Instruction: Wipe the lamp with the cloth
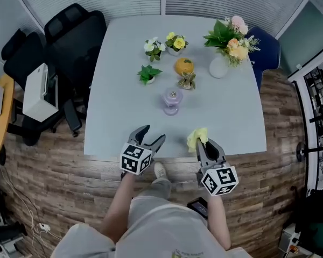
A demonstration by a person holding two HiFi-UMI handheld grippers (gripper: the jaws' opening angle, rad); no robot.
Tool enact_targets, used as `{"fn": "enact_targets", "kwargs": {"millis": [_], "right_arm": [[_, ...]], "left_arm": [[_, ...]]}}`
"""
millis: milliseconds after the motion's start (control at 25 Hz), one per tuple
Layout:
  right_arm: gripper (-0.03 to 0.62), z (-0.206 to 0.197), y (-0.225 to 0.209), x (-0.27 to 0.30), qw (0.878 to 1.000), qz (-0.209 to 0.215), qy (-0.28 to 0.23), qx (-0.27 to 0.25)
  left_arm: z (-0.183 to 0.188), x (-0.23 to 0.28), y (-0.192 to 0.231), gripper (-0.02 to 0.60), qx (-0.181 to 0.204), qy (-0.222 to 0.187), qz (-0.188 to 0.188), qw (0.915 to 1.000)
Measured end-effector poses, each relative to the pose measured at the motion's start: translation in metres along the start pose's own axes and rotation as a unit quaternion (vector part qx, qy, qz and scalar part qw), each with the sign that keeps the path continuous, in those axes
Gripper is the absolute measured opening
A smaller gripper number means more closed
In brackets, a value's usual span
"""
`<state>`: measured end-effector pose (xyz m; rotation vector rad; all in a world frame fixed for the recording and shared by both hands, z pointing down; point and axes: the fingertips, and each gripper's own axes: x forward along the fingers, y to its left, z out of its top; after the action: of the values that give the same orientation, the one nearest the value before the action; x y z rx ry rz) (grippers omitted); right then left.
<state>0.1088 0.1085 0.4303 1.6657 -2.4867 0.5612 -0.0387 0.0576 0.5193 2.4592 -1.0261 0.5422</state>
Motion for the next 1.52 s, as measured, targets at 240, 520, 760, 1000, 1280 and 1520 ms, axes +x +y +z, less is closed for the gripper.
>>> {"fn": "enact_targets", "kwargs": {"millis": [240,520,760,1000,1280,1520], "right_arm": [[0.049,0.011,-0.021,0.035,0.998,0.026,0.005,0.05],[0.048,0.032,-0.023,0.059,0.998,0.04,0.003,0.049],[0.048,0.051,-0.022,0.076,0.998,0.057,0.004,0.031],[0.048,0.067,-0.02,0.098,0.996,0.084,0.012,0.01],[0.047,0.077,-0.028,0.124,0.995,0.096,0.013,0.012],[0.048,0.079,-0.035,0.138,0.994,0.103,0.015,0.016]], "left_arm": [[0.001,0.039,0.023,0.292,0.022,0.029,-0.024,0.999],[-0.008,0.07,0.042,0.305,0.057,0.072,-0.051,0.9945],[-0.011,0.081,0.047,0.31,0.08,0.097,-0.073,0.9894],[-0.003,0.093,0.047,0.31,0.131,0.115,-0.086,0.9809],[-0.014,0.119,0.057,0.31,0.166,0.149,-0.094,0.9703],[-0.018,0.14,0.067,0.31,0.177,0.154,-0.104,0.9666]]}}
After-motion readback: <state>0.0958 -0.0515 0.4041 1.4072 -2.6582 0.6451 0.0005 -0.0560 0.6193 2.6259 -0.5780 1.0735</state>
